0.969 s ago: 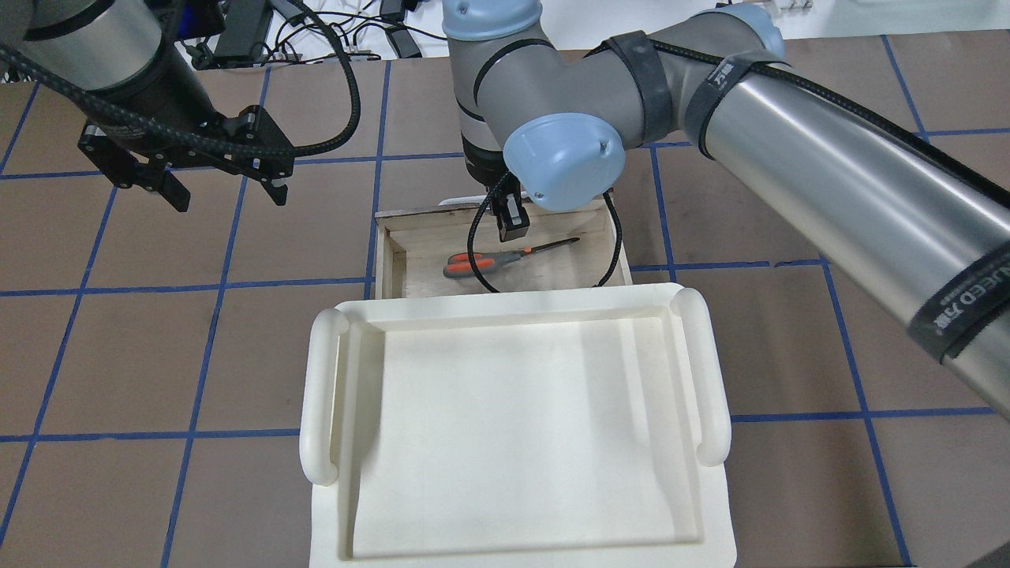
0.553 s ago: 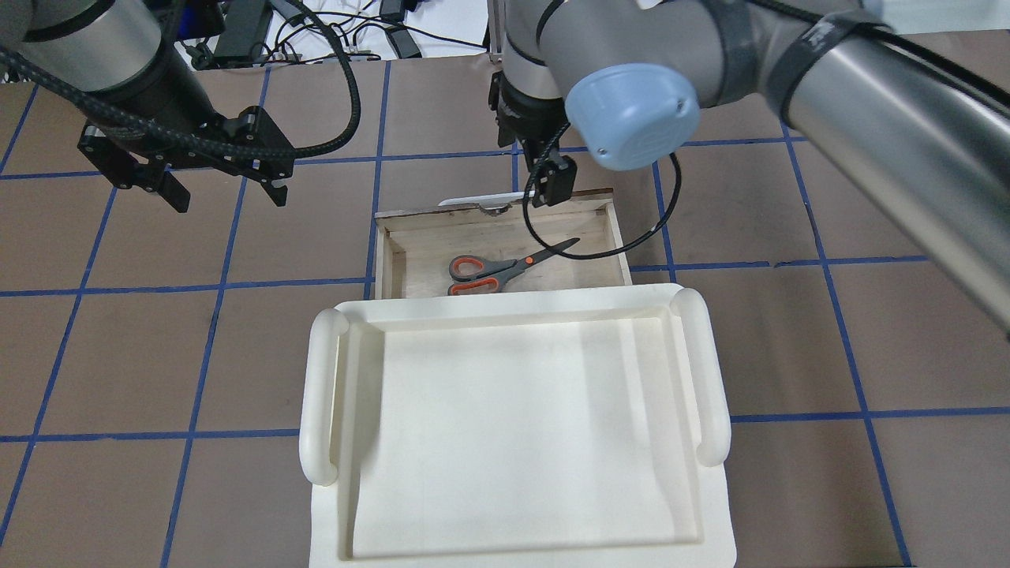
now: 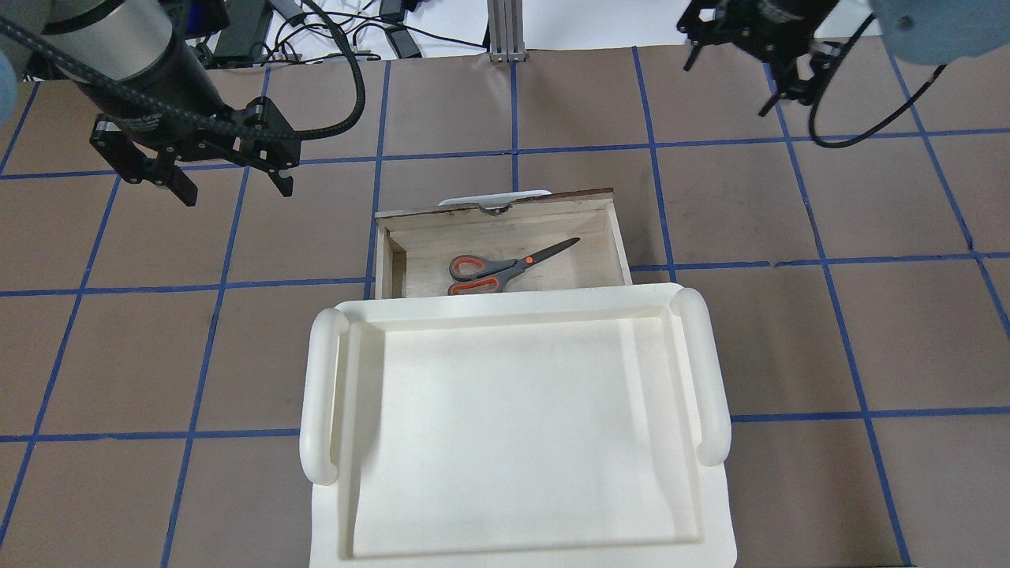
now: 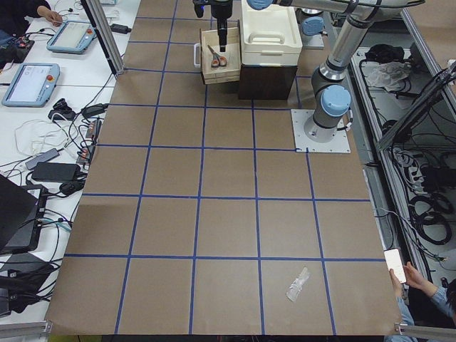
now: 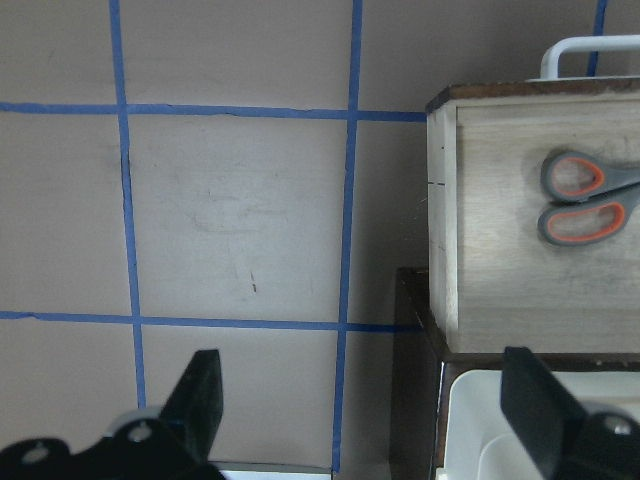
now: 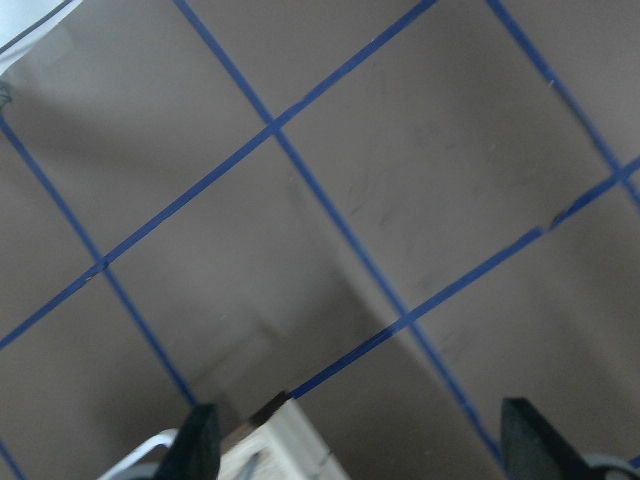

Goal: Put scissors in drawer and close it
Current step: 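Open the right gripper and raise it away from the drawer, then move the left gripper over the drawer front near its white handle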

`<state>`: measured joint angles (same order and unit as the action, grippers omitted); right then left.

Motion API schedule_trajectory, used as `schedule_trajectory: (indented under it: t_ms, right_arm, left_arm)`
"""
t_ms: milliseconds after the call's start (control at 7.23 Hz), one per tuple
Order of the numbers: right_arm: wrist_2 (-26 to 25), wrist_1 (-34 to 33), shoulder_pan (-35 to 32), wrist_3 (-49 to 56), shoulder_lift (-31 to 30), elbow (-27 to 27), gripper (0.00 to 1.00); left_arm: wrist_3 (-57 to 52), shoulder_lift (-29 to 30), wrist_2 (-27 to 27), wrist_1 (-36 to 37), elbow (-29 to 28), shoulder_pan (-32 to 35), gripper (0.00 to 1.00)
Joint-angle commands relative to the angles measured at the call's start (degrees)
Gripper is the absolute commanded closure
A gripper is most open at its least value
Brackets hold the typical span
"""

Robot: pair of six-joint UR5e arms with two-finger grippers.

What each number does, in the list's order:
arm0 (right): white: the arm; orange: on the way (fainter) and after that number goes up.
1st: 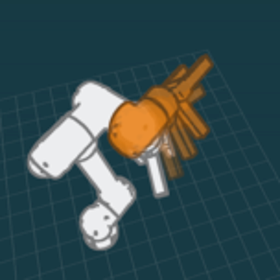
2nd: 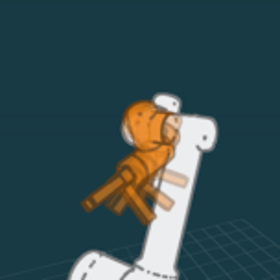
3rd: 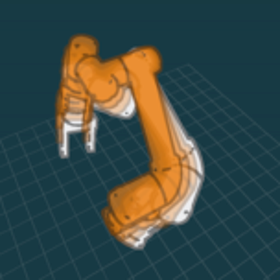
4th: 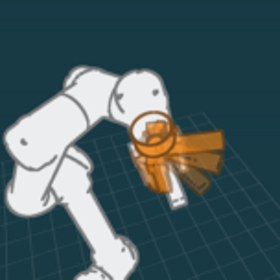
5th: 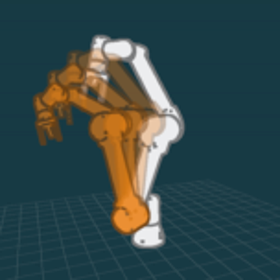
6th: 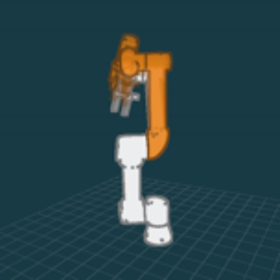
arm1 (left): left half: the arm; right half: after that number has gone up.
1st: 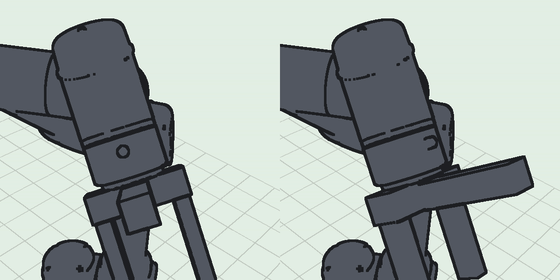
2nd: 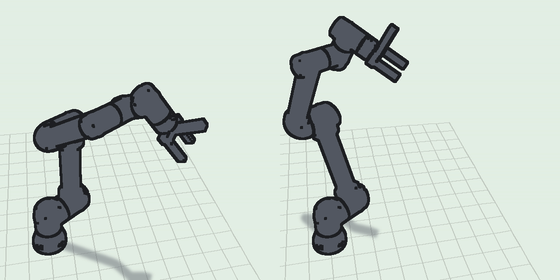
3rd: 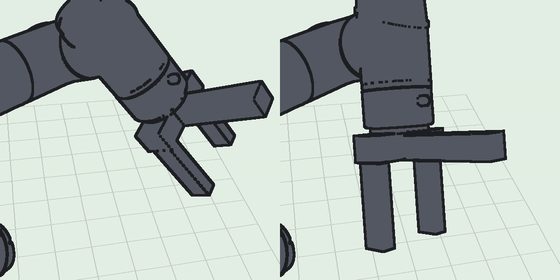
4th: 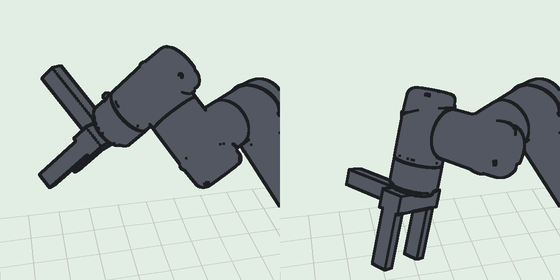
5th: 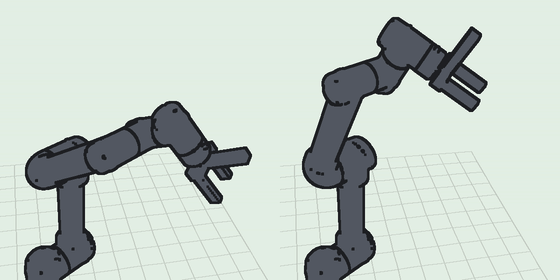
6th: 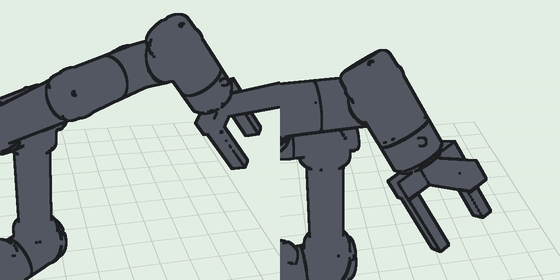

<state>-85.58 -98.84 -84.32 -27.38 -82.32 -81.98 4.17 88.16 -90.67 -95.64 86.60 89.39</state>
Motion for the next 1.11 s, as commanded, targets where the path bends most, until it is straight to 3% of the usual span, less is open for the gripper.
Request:
schedule_trajectory:
  t_ms: [0, 277, 692, 969]
  right_arm:
    - [-1.8, 6.2, 7.8, 19.5, -2.7, -0.1, 0.00]
    - [-1.5, 7.6, 3.2, 24.8, -3.7, -1.4, 0.00]
    - [-1.9, 6.6, -0.6, 24.6, -3.5, -2.6, 0.00]
    - [-7.4, 7.3, -5.6, 24.3, -3.7, -2.9, 0.00]
  left_arm:
    - [1.2, 2.4, 0.1, 0.9, -1.2, 0.2, 0.00]
    - [1.4, 6.6, 0.0, 0.9, -4.7, 1.3, 0.00]
    - [7.3, 14.3, 0.0, 1.2, -12.3, 4.0, 0.00]
    - [10.3, 21.3, -0.4, 5.2, -16.6, 8.1, 0.00]
